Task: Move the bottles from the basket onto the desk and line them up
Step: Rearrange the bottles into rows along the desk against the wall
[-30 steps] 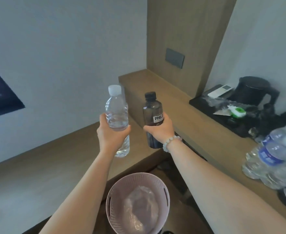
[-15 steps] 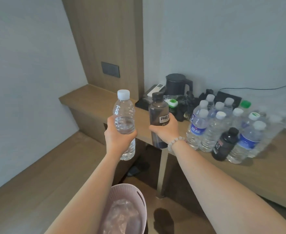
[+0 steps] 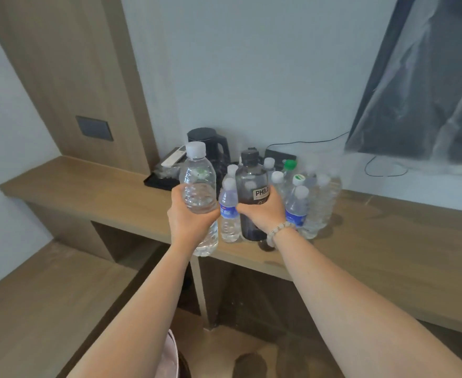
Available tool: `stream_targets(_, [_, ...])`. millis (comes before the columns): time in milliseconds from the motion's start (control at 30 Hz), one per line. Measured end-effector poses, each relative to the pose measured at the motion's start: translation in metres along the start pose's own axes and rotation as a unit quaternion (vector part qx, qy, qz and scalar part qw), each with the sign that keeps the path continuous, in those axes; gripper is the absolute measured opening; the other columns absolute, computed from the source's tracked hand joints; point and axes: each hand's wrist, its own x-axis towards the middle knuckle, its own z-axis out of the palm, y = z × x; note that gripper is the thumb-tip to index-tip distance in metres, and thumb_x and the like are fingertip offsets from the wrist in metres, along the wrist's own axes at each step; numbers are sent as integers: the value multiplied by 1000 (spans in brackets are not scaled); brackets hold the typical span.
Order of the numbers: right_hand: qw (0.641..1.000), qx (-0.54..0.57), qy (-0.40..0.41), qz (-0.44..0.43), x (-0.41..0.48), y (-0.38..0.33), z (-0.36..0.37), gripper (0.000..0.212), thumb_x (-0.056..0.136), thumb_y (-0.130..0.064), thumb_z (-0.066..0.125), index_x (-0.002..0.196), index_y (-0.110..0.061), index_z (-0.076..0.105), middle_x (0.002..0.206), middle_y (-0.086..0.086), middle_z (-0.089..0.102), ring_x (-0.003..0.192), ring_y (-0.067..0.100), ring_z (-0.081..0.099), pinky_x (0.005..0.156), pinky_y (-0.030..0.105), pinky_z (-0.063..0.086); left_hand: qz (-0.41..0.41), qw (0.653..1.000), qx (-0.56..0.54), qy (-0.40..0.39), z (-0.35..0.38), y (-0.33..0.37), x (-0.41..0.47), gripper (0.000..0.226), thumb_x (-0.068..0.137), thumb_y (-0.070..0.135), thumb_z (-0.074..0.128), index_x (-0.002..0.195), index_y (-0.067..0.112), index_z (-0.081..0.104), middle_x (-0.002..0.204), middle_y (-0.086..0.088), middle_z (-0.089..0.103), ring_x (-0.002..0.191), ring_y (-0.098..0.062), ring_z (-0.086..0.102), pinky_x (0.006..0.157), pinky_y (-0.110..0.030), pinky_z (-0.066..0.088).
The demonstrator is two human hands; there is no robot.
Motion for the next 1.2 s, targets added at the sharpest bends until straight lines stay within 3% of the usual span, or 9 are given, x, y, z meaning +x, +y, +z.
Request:
stream_targets(167, [1000, 4, 12, 8, 2, 13, -75, 53, 63, -12, 81, 108, -17, 54, 97, -5, 61, 91, 12, 58, 78, 27, 48, 8, 1000, -5, -1, 63, 21, -25, 72, 65, 16, 82, 125, 17, 42, 101, 10, 52, 94, -7, 53, 77, -18, 41])
stream_targets(333, [999, 28, 28, 29, 10, 29, -151, 47, 64, -11, 80, 100, -22, 51, 85, -11, 59, 80, 8, 58, 62, 19, 43, -3, 1000, -21, -11, 129, 40, -45, 69, 66, 13, 81, 124, 17, 43, 104, 8, 55, 95, -8, 54, 69, -9, 37])
stream_targets(433, [997, 32, 52, 47, 16, 42, -188, 48, 59, -14, 80, 100, -20, 55, 91, -4, 65, 87, 16, 63, 71, 29, 53, -11, 999, -41, -13, 169, 51, -59, 66, 67, 11, 80, 122, 16, 43, 94, 13, 53, 84, -1, 55, 63, -5, 39])
stream_targets(533, [995, 35, 62, 66, 21, 51, -223, 50, 59, -13, 80, 102, -15, 55, 93, 0, 65, 86, 16, 62, 65, 25, 51, -5, 999, -40, -14, 206, 59, -71, 70, 66, 13, 81, 124, 17, 42, 98, 9, 54, 90, -8, 56, 70, -12, 40])
stream_targets(633, [994, 51, 70, 64, 25, 57, -261, 44, 62, -8, 78, 99, -16, 54, 86, -4, 63, 79, 11, 61, 58, 19, 45, -12, 999, -36, -31, 241, 70, -82, 71, 68, 13, 80, 127, 17, 40, 103, 7, 54, 91, -8, 54, 69, -11, 38])
stream_targets(767, [989, 65, 103, 79, 36, 74, -306, 47, 60, -10, 79, 101, -12, 58, 89, -1, 66, 78, 9, 62, 59, 21, 47, -2, 998, -22, -60, 289, 82, -93, 72, 67, 15, 80, 126, 20, 39, 111, 3, 55, 101, -14, 57, 82, -26, 45])
stream_targets(1033, [979, 73, 157, 109, 49, 99, -364, 42, 60, -9, 78, 99, -7, 61, 85, 0, 65, 71, 4, 59, 50, 15, 41, 7, 993, -10, -114, 356, 97, -100, 70, 66, 13, 80, 125, 17, 42, 105, 4, 55, 93, -12, 54, 77, -20, 39])
stream_targets(1200, [975, 69, 172, 125, 66, 116, -384, 37, 62, -6, 78, 83, -20, 51, 80, -8, 58, 71, 4, 56, 54, 15, 41, 4, 991, -4, -136, 397, 94, -91, 68, 68, 14, 80, 125, 15, 43, 107, 4, 56, 92, -10, 53, 75, -17, 38])
